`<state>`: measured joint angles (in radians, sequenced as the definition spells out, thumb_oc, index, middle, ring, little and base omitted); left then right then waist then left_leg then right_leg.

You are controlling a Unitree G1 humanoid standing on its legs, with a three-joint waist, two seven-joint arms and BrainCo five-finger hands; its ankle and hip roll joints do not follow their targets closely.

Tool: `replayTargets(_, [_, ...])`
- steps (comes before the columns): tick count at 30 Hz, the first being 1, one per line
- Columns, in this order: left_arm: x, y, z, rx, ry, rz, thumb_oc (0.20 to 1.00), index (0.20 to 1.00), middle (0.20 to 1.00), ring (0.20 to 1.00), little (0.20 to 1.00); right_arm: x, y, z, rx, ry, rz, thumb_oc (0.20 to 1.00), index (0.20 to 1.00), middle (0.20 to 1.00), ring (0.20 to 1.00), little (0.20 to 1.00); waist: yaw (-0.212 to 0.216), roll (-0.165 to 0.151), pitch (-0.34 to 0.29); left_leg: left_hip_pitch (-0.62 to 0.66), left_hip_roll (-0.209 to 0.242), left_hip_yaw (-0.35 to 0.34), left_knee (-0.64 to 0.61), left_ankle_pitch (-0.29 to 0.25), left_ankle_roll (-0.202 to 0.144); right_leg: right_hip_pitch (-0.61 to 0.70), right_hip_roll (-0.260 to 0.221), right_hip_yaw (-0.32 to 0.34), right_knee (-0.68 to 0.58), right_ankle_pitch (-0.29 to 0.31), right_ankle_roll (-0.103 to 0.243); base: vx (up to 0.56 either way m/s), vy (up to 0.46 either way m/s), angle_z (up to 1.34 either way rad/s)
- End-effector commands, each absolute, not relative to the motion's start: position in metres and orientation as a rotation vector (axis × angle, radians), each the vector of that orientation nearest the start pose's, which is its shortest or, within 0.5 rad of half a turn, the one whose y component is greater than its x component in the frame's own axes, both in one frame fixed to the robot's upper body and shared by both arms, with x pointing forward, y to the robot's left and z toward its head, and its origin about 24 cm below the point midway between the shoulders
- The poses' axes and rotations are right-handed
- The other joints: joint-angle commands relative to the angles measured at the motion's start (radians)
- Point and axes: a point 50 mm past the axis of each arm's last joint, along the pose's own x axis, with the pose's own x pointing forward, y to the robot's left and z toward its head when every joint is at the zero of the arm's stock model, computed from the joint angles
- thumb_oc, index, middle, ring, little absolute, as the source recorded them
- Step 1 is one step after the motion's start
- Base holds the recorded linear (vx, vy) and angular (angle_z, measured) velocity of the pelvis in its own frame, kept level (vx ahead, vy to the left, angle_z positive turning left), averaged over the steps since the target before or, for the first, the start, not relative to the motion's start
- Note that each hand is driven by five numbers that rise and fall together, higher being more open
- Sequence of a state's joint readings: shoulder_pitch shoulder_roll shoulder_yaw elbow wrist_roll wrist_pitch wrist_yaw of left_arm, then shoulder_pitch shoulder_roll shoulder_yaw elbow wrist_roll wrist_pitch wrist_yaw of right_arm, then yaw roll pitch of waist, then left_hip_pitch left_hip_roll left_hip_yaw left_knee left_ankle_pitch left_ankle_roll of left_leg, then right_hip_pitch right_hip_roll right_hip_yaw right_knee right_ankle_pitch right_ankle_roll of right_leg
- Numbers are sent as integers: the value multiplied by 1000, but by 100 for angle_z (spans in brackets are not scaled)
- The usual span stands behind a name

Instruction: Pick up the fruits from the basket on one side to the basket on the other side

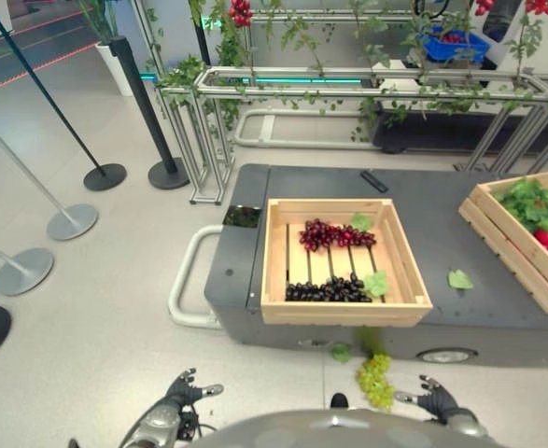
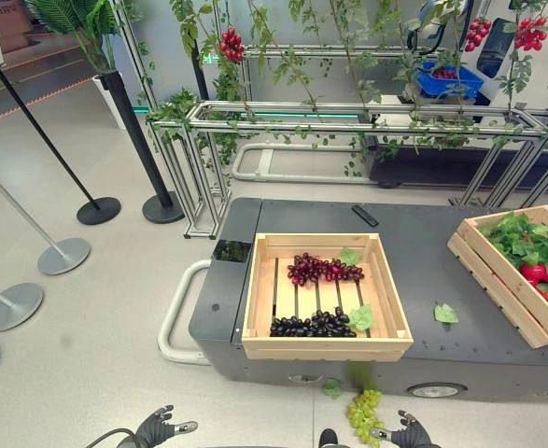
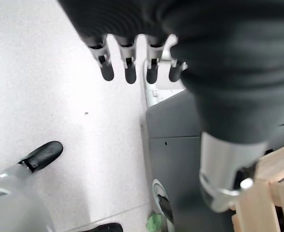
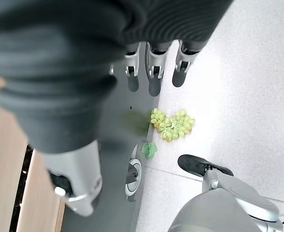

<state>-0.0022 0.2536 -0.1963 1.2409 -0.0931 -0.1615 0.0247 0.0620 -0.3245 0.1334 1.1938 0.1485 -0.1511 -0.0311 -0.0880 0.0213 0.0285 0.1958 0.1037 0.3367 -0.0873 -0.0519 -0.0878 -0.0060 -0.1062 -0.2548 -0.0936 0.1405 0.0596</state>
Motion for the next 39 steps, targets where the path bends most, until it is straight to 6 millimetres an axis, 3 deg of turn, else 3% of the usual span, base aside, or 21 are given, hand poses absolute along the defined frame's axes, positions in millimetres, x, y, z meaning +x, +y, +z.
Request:
replayTargets(1, [120,238,-150,274,1026,85,1000,1000,1000,1000,1000,103,-260,-149,-255,1074,-180,1000,1000,1000,1000,1000,-1,-48,36,-38,-15,-42,0,35,-7,91,-66,-16,29,-92,96,17,-1,4])
replayTargets(15, [121,235,-150,260,1017,86,1000,1000,1000,1000,1000,100,-259,-150,-249,1082,-183,1000,1000,1000,1000,1000,-2,-45,39,-35,-14,-37,0,35,-8,89,-65,-23,45,-104,95,2,0,1])
replayTargets(21, [138,238,-141,248,927,118,1000,1000,1000,1000,1000,100,-263,-149,-250,1073,-199,1000,1000,1000,1000,1000,-1,-43,42,-32,-13,-35,0,35,-8,90,-67,-26,54,-110,95,0,0,0])
replayTargets(22, [157,239,-130,237,821,125,1000,1000,1000,1000,1000,101,-265,-147,-254,1065,-208,1000,1000,1000,1000,1000,0,-40,45,-32,-14,-37,0,34,-8,89,-69,-29,57,-110,96,0,0,0])
replayTargets(24, [167,240,-122,222,763,133,1000,1000,1000,1000,1000,102,-266,-147,-253,1061,-212,1000,1000,1000,1000,1000,1,-40,47,-33,-14,-38,0,35,-8,90,-69,-31,58,-110,97,2,3,3])
replayTargets(25, [189,242,-100,193,604,144,1000,1000,1000,1000,1000,104,-268,-145,-249,1043,-220,1000,1000,1000,1000,1000,6,-38,53,-34,-14,-42,0,36,-8,89,-71,-34,59,-110,97,4,5,5])
replayTargets(26, [188,243,-100,193,605,145,1000,1000,1000,1000,1000,103,-268,-145,-249,1044,-219,1000,1000,1000,1000,1000,5,-39,53,-34,-14,-42,0,36,-8,89,-71,-34,59,-110,97,2,4,5])
replayTargets(28, [213,253,-55,176,357,155,1000,1000,1000,1000,1000,111,-267,-142,-255,997,-204,1000,1000,1000,1000,1000,13,-37,61,-35,-12,-46,0,37,-11,88,-73,-37,61,-111,98,0,1,4])
replayTargets(29, [213,254,-55,177,358,155,1000,1000,1000,1000,1000,111,-267,-142,-255,998,-203,1000,1000,1000,1000,1000,12,-38,60,-35,-12,-46,0,37,-11,89,-73,-37,61,-111,98,-3,1,6])
replayTargets(30, [221,264,-29,191,232,182,1000,1000,1000,1000,1000,126,-268,-132,-261,905,-183,1000,1000,1000,1000,1000,13,-39,65,-35,-11,-46,0,37,-12,86,-74,-36,63,-112,100,-3,1,4])
replayTargets(32, [225,266,-19,204,188,184,1000,1000,1000,1000,1000,130,-271,-129,-248,877,-199,1000,1000,1000,1000,1000,14,-38,66,-35,-11,-46,0,37,-13,86,-75,-37,64,-112,101,0,0,0])
replayTargets(34, [233,271,8,262,78,183,1000,1000,1000,1000,1000,152,-275,-110,-225,742,-213,1000,1000,1000,1000,1000,13,-38,70,-36,-10,-44,0,35,-13,83,-77,-35,66,-113,103,0,0,0])
replayTargets(35, [241,274,35,345,-29,169,1000,1000,1000,1000,1000,174,-285,-85,-261,596,-214,1000,1000,1000,1000,1000,11,-37,74,-35,-10,-43,0,33,-14,81,-78,-35,66,-113,105,0,0,0])
replayTargets(36, [241,274,35,345,-29,169,1000,1000,1000,1000,1000,173,-285,-85,-261,597,-214,1000,1000,1000,1000,1000,12,-37,74,-35,-10,-43,0,33,-14,82,-78,-35,67,-113,105,0,0,0])
replayTargets(37, [248,274,54,398,-103,154,1000,1000,1000,1000,1000,193,-294,-59,-314,474,-206,1000,1000,1000,1000,1000,8,-34,78,-33,-12,-43,0,31,-14,80,-79,-34,68,-113,105,0,0,0])
replayTargets(38, [252,273,65,425,-144,145,1000,1000,1000,1000,1000,200,-299,-47,-326,419,-214,1000,1000,1000,1000,1000,8,-32,80,-32,-11,-42,0,30,-14,80,-80,-35,70,-113,106,0,0,0])
replayTargets(39, [252,272,65,425,-144,144,1000,1000,1000,1000,1000,200,-299,-47,-326,420,-214,1000,1000,1000,1000,1000,8,-32,81,-31,-11,-42,0,30,-14,81,-80,-35,70,-113,106,0,0,0])
